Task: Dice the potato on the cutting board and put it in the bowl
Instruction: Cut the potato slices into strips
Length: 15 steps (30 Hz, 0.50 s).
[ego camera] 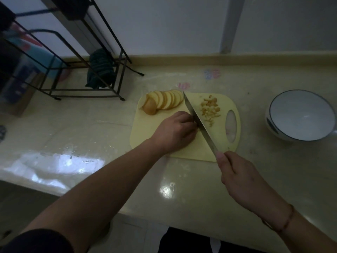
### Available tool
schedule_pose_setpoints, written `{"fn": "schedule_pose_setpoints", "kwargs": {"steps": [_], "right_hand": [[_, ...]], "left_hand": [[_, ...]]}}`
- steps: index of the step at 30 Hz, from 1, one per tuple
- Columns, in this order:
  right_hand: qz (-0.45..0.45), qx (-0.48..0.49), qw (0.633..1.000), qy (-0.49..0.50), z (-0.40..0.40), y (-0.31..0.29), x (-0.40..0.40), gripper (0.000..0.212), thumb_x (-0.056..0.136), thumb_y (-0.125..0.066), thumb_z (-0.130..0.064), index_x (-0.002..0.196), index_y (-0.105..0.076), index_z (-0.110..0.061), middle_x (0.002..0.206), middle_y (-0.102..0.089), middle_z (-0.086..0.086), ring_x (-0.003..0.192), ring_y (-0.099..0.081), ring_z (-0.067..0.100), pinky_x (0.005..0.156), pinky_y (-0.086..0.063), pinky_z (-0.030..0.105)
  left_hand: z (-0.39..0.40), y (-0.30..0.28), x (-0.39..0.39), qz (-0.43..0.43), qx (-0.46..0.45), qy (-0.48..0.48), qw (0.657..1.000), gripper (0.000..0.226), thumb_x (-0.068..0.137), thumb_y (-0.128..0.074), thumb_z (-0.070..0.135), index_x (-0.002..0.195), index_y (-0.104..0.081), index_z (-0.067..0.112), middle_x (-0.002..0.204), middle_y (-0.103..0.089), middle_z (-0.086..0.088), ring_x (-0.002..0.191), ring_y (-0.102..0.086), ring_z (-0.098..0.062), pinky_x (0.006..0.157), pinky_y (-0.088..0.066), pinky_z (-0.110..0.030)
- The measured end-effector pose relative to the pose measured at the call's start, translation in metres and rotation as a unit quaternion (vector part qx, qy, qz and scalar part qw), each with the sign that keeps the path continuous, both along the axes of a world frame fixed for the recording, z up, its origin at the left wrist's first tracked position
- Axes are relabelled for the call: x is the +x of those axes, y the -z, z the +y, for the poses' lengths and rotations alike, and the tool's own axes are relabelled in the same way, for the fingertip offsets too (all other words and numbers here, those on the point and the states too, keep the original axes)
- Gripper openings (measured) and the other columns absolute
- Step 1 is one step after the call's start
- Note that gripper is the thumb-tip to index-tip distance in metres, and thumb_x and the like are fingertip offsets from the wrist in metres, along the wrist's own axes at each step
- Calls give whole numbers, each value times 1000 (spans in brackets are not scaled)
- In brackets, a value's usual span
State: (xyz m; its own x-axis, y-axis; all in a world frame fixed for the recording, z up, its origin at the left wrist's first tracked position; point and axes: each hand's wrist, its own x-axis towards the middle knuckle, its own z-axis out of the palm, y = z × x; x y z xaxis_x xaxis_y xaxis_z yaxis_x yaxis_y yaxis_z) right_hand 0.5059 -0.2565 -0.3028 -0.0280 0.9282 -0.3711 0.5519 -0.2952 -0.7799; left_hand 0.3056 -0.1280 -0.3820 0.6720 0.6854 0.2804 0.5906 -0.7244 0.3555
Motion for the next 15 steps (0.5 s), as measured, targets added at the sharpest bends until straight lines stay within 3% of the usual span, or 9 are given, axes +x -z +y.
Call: {"fn": "schedule_pose_setpoints", "kwargs": {"steps": [6, 15], "right_hand": [[-14, 7, 1000, -8, -6, 2, 2, 45, 95, -31, -51, 73, -50, -17, 61, -57, 0, 61, -55, 3, 54, -39, 18], [-18, -6, 1000, -12, -11, 0, 4, 48, 95, -28, -52, 74, -49, -14, 63, -57, 4, 63, -54, 7, 62, -41, 23]], "left_hand": [[0, -1, 0, 1, 0, 0, 1000, 20, 90, -66, 18, 99, -76, 4, 99, -68, -14, 91, -64, -34, 77, -53, -40], [3, 1, -1, -10, 15, 6, 1000, 16, 89, -68, 17, 98, -77, 7, 95, -68, -13, 88, -64, -32, 78, -51, -36]]}}
